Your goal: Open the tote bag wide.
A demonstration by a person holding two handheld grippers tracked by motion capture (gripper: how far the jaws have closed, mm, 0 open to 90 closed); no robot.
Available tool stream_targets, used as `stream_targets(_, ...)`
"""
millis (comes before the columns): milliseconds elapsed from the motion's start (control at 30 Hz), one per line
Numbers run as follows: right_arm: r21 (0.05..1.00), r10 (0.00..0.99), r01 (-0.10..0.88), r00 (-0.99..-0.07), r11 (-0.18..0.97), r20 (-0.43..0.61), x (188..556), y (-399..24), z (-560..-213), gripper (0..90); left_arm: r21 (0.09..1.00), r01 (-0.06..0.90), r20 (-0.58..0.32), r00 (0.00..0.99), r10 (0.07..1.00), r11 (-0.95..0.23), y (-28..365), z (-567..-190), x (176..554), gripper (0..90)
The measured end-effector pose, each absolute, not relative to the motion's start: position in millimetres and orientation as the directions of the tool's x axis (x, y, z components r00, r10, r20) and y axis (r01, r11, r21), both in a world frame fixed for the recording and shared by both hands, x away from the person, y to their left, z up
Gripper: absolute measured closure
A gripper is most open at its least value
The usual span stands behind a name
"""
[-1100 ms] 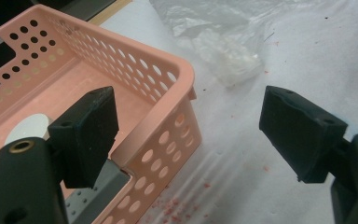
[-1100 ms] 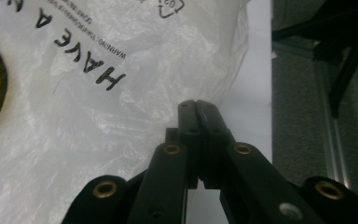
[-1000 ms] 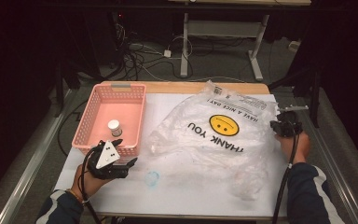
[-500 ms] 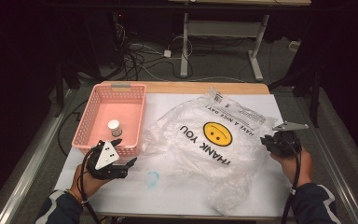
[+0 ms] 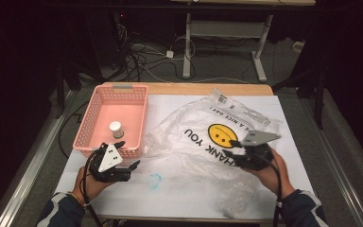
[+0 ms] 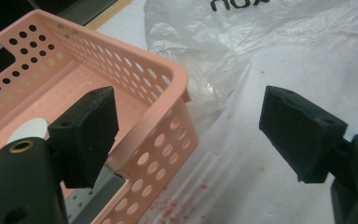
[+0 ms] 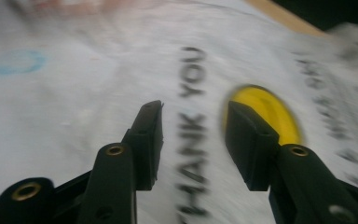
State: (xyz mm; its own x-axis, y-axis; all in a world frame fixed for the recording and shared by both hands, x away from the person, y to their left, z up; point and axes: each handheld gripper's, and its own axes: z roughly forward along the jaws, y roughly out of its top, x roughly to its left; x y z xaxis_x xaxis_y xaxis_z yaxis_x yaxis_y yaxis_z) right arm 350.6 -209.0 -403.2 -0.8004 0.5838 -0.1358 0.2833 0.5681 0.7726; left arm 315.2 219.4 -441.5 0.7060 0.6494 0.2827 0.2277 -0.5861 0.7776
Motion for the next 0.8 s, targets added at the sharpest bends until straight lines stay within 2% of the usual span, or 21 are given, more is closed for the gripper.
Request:
stream_targets(67, 0.736, 0.522, 0.266, -0.842, 0.623, -0.138, 349.3, -178.9, -412.6, 53.1, 0.776, 0.227, 0.284, 0.707, 0.647, -0.588, 219.0, -441.9, 315.2, 19.2)
stream_targets(100, 0.736, 0.522, 0.266, -0.842, 0.623, -0.138, 349.3, -178.9, -412.6, 53.1, 0.775, 0.227, 0.285, 0.707, 0.647, -0.59, 218.9, -442.1, 315.3, 19.2)
stream_targets(133, 0.714, 0.457, 0.234, -0.879, 0.66, -0.134, 351.3, -158.8, -422.7, 52.5, 0.776, 0.23, 0.282, 0.706, 0.649, -0.587, 218.9, -442.3, 315.5, 19.3)
stream_targets(233, 0.684, 0.422, 0.24, -0.9, 0.689, -0.11, 358.8, -138.7, -436.6, 48.7, 0.772, 0.232, 0.283, 0.708, 0.647, -0.591, 218.1, -443.0, 315.8, 19.3)
stream_targets(400, 0.646, 0.402, 0.251, -0.911, 0.721, -0.095, 368.4, -122.4, -451.2, 46.9, 0.773, 0.232, 0.28, 0.71, 0.646, -0.59, 218.4, -443.3, 316.0, 19.2)
stream_targets(433, 0.611, 0.41, 0.277, -0.908, 0.741, -0.086, 374.5, -117.4, -460.7, 50.4, 0.773, 0.232, 0.279, 0.711, 0.646, -0.59, 218.4, -443.5, 316.0, 19.3)
stream_targets(533, 0.594, 0.42, 0.3, -0.904, 0.747, -0.071, 379.9, -116.4, -467.6, 52.3, 0.773, 0.232, 0.279, 0.712, 0.644, -0.591, 218.3, -443.9, 315.8, 19.3)
stream_targets(567, 0.612, 0.436, 0.321, -0.899, 0.723, -0.043, 383.5, -119.1, -468.2, 63.5, 0.773, 0.231, 0.279, 0.713, 0.644, -0.591, 218.3, -444.0, 315.7, 19.2)
stream_targets(700, 0.605, 0.474, 0.353, -0.879, 0.714, -0.045, 386.1, -122.2, -466.7, 82.6, 0.77, 0.232, 0.282, 0.713, 0.642, -0.595, 217.8, -444.1, 315.8, 19.3)
stream_targets(733, 0.605, 0.477, 0.355, -0.878, 0.713, -0.047, 386.3, -122.6, -466.7, 82.6, 0.769, 0.232, 0.283, 0.713, 0.641, -0.596, 217.6, -444.1, 315.8, 19.2)
stream_targets(800, 0.602, 0.487, 0.36, -0.872, 0.712, -0.054, 386.9, -123.4, -466.1, 88.9, 0.77, 0.231, 0.283, 0.712, 0.643, -0.595, 217.0, -444.2, 316.0, 19.2)
